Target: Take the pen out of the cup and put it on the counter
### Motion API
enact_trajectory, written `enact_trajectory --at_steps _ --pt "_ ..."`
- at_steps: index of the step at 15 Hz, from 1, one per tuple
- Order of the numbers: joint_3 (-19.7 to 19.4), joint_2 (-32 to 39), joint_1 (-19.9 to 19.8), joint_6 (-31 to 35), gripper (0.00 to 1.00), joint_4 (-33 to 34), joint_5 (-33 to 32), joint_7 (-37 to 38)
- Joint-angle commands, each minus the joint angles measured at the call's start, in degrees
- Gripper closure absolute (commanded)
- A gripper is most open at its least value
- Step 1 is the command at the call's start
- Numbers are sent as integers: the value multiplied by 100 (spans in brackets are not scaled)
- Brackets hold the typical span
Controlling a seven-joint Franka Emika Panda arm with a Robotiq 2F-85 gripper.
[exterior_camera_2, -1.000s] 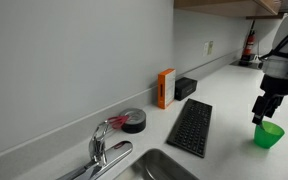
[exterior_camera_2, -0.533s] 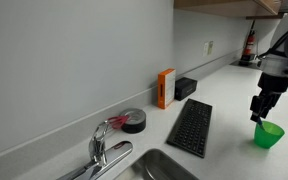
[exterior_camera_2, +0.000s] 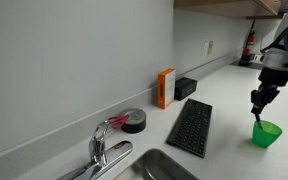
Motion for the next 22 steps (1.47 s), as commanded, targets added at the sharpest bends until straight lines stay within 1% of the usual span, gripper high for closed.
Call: enact_trajectory --at_steps 1,4,6,10,13,16,17,19,22 --pt "-18 -113 -119 -108 96 39 -40 15" --pt "-29 -509 -243 -237 96 -166 -378 61" --pt "-23 -957 -299 -225 96 -367 -516 -30" --pt "78 -2115 -290 -217 96 -829 -661 -136" --pt "192 -2984 -184 -502 96 -1103 -557 -254" --pt "427 -3657 99 -1066 96 -1344 -408 -289" --pt "530 -3788 249 -1231 96 -1419 -353 -283" --pt "718 -3904 597 -1415 96 -1545 -169 -243" --pt "935 -3731 1092 -1420 96 -1644 150 -224"
